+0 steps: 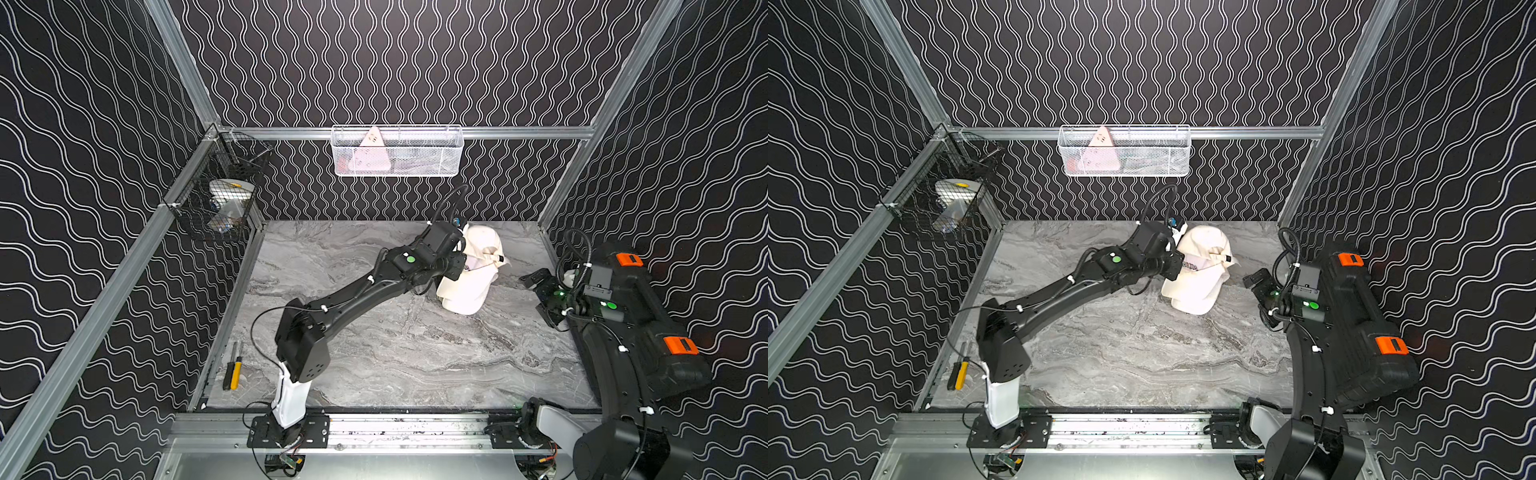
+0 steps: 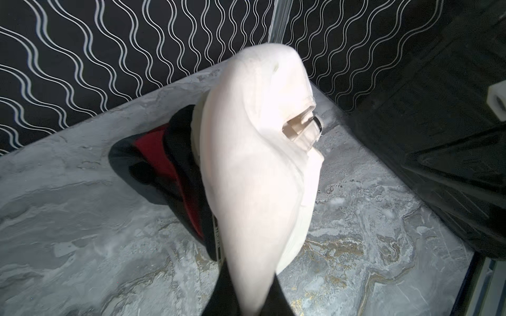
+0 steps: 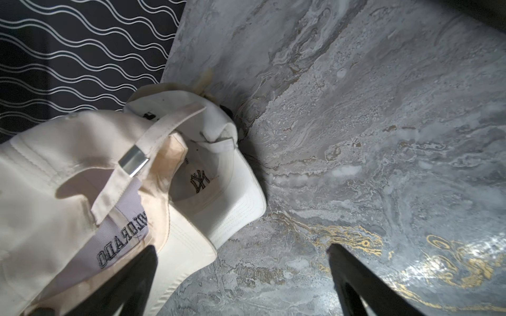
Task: Open the adjustable buckle of the baseball cap
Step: Pick up the baseball cap.
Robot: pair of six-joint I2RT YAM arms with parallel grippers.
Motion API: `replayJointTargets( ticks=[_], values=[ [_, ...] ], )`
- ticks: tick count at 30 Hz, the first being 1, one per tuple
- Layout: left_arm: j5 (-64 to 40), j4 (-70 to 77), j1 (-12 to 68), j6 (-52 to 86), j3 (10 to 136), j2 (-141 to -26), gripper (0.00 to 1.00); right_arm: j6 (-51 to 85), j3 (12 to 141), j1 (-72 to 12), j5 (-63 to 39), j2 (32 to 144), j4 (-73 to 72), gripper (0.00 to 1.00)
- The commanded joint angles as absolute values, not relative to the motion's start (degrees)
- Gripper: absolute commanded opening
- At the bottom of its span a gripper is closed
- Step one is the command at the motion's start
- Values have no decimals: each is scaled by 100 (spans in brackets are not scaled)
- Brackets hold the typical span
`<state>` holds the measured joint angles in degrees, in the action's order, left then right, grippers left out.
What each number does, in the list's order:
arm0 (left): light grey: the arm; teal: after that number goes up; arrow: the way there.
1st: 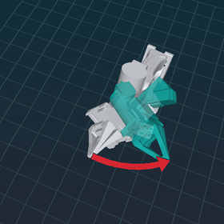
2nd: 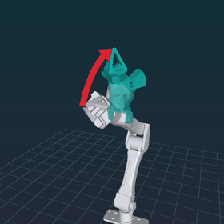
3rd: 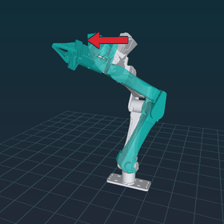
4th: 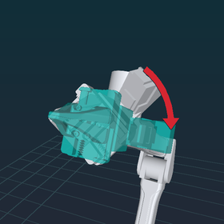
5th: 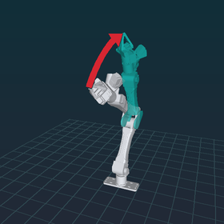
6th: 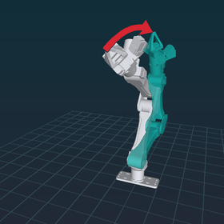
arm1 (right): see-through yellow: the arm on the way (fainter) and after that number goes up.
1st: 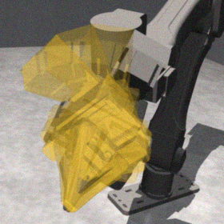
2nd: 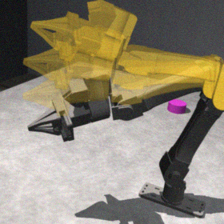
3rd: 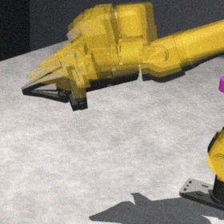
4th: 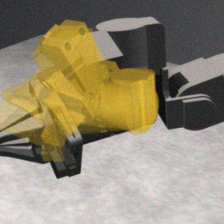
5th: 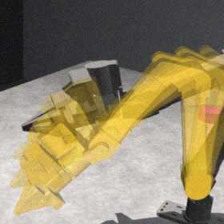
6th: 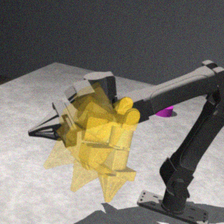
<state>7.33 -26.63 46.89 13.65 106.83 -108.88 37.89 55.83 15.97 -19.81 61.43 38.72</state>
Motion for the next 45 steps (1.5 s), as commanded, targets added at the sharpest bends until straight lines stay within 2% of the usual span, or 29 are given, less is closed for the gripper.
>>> replayJointTargets(
  ticks=[1,6,12,18,23,26,36,45],
  values=[
    [1043,-2621,4685,1336,10286,-10365,0,3489,5728,1595,-2372,5999,4183,99],
    [1243,-2803,4678,1301,9611,-9387,0,3203,5762,1596,-3483,5890,4131,97],
    [1590,-3151,4676,1357,9179,-8452,0,3361,5370,1530,-4961,5593,3373,91],
    [1621,-3513,4676,1521,9226,-8016,0,3660,5015,1039,-5413,5427,2619,86],
    [1640,-3712,4676,1659,9305,-7888,0,4067,4792,99,-5052,5429,1729,85],
    [1556,-3842,4686,1752,9370,-7869,0,4165,4696,-184,-4712,5537,1344,85],
    [1431,-4029,4689,1968,9280,-7658,0,4406,4710,-522,-4246,6035,178,84],
    [1261,-4089,4708,2086,9256,-7620,0,4463,4899,-911,-3926,6445,-195,82]
  ],
)
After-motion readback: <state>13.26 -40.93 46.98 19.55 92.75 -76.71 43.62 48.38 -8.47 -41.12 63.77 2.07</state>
